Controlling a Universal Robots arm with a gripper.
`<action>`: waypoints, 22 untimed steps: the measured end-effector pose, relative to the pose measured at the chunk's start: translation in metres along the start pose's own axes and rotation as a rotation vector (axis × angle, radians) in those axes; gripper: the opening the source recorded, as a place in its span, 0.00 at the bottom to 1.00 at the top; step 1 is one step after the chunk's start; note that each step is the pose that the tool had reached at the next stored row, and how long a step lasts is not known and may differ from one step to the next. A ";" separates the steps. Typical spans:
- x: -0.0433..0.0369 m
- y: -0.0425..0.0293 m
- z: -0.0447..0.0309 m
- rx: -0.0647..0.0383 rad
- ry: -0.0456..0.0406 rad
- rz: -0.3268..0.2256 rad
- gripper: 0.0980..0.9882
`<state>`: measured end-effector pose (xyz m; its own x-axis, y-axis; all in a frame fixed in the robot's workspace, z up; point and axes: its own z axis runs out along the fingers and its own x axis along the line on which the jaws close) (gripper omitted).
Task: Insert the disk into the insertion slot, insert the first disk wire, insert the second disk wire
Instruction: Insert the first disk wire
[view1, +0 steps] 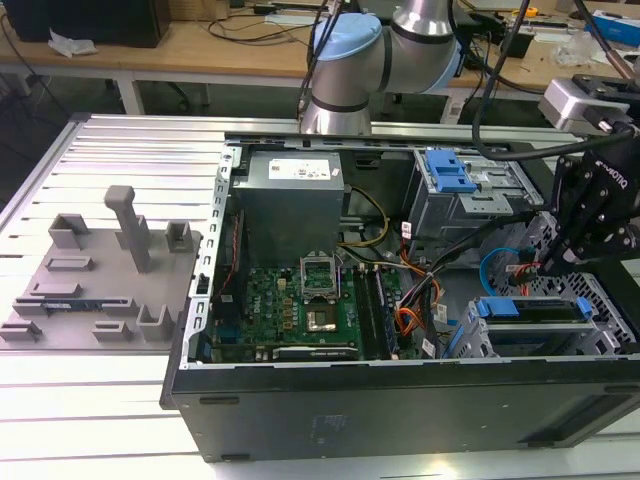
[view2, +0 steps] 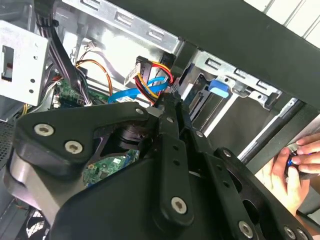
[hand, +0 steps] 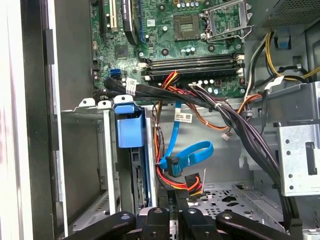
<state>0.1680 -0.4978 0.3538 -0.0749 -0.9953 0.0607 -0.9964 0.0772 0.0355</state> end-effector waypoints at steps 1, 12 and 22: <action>0.0001 0.0013 0.0001 0.006 -0.0003 0.000 0.07; 0.0016 0.0017 0.0001 0.034 -0.0018 0.001 0.07; 0.0100 0.0020 0.0007 0.034 -0.0018 0.001 0.07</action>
<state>0.1653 -0.5076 0.3539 -0.0758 -0.9954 0.0589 -0.9971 0.0760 0.0015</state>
